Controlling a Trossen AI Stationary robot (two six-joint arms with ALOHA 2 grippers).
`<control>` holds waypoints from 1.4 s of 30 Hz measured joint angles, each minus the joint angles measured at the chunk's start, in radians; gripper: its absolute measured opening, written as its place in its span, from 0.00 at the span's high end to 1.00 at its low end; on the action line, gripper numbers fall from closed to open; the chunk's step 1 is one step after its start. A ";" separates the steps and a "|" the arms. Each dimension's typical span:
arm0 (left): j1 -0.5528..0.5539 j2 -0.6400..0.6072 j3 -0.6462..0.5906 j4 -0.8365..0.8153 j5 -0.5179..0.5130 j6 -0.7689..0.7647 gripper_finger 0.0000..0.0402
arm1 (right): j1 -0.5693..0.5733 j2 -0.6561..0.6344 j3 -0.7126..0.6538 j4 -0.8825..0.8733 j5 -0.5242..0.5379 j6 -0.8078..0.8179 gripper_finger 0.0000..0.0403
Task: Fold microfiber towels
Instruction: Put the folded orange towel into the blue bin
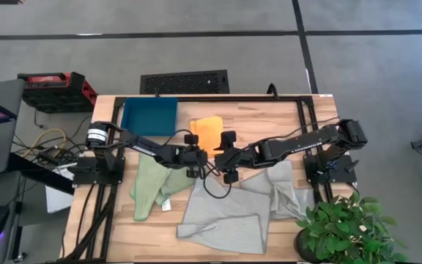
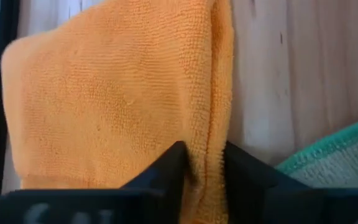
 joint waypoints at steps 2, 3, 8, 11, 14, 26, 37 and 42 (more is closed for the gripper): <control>0.005 0.001 0.017 -0.033 -0.002 0.004 0.93 | -0.001 0.000 0.000 0.000 0.000 0.000 0.44; 0.006 0.002 0.028 -0.052 -0.007 0.006 0.96 | -0.001 0.000 0.000 0.000 0.000 0.000 0.44; 0.022 0.002 0.098 -0.204 -0.008 -0.024 0.99 | -0.002 0.000 0.000 -0.009 0.001 0.000 0.44; 0.035 0.001 0.149 -0.306 -0.008 -0.021 0.99 | -0.004 0.000 0.000 -0.020 0.001 0.000 0.44; 0.047 0.001 0.208 -0.440 -0.018 -0.007 0.99 | -0.007 0.000 0.000 -0.028 0.001 0.000 0.44; 0.122 -0.002 0.485 -1.053 -0.170 -0.044 1.00 | -0.014 0.000 0.000 -0.035 0.001 0.007 0.44; 0.207 -0.003 0.610 -1.426 -0.349 -0.206 1.00 | -0.014 0.000 0.000 -0.048 0.000 0.007 0.44; 0.249 -0.003 0.612 -1.429 -0.370 -0.243 1.00 | -0.014 0.000 0.000 -0.048 0.000 0.008 0.44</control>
